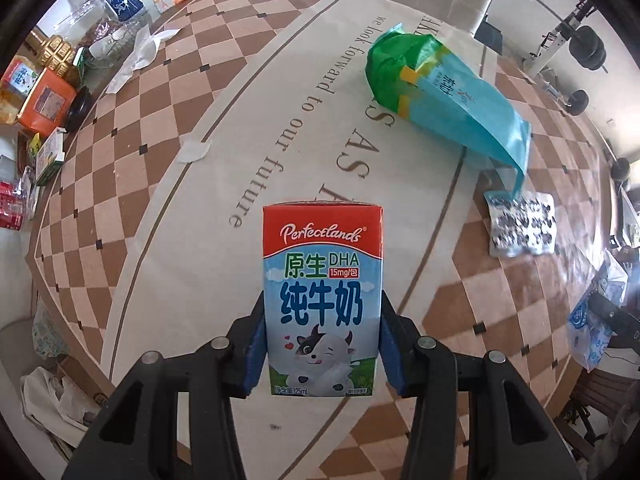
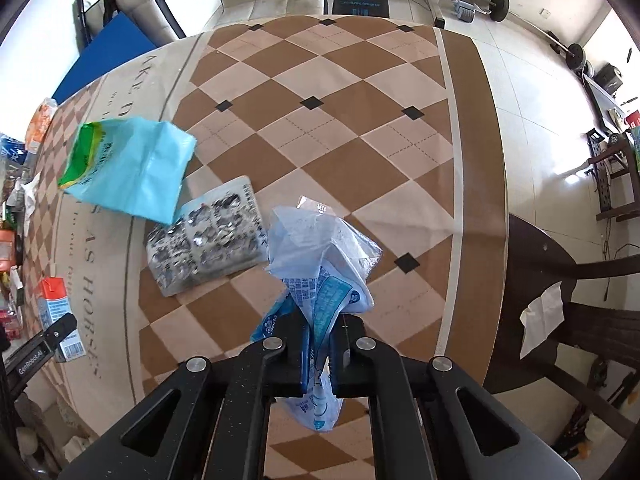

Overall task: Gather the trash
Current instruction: 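Lift the milk carton and plastic bag off the table toward the bin, then open both tools over the white bin, dropping carton and bag inside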

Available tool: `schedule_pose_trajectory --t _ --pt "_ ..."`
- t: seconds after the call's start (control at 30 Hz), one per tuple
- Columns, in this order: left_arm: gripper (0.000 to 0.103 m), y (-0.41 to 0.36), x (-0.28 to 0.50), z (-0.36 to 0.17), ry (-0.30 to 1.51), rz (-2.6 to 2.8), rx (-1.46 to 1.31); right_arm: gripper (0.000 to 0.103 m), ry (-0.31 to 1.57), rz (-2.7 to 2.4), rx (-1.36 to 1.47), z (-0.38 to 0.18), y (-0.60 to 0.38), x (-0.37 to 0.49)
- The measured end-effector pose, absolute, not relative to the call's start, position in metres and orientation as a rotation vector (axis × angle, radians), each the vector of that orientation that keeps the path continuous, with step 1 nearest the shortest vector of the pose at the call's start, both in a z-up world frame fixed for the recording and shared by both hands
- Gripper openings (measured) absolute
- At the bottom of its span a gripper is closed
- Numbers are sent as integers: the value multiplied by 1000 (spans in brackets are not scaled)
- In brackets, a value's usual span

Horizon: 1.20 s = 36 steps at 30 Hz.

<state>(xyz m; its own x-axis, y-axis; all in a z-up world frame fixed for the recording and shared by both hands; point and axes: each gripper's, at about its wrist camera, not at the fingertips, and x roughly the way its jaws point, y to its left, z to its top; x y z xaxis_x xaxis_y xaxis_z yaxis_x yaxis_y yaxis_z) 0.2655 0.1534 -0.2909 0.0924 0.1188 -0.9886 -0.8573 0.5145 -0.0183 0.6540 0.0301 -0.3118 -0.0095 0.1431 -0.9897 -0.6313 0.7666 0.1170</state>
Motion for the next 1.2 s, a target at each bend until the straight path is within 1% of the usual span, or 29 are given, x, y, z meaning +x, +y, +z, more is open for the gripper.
schedule_pose_trajectory --t 0.1,0.13,0.2,0.27,0.47,0.57,0.73,0.9,1.03,1.2 --pt "45 114 236 -272 1245 801 -728 7 1460 690 -398 -286 23 620" --pt "45 115 238 -285 1237 791 -731 7 1460 709 -388 -279 18 606" --pt "45 98 205 -280 1221 768 -750 7 1458 758 -372 -265 4 570" --pt "45 99 179 -286 1207 751 -769 7 1469 805 -343 -254 -9 538" --pt "45 47 87 -288 1195 733 -766 7 1499 896 -336 -241 -70 403" --pt "45 21 43 -302 1217 744 -794 7 1539 920 -349 -249 -108 335" --pt "45 -10 -9 -365 1311 733 -907 7 1662 910 -431 -300 -166 244" --pt "45 -18 -19 -452 1362 728 -1008 7 1744 859 -499 -375 -205 196" --pt "45 -6 -8 -536 1371 715 -1104 7 1776 790 -509 -453 -216 185" --pt "45 15 19 -635 1382 683 -1154 7 1785 715 -453 -563 -207 204"
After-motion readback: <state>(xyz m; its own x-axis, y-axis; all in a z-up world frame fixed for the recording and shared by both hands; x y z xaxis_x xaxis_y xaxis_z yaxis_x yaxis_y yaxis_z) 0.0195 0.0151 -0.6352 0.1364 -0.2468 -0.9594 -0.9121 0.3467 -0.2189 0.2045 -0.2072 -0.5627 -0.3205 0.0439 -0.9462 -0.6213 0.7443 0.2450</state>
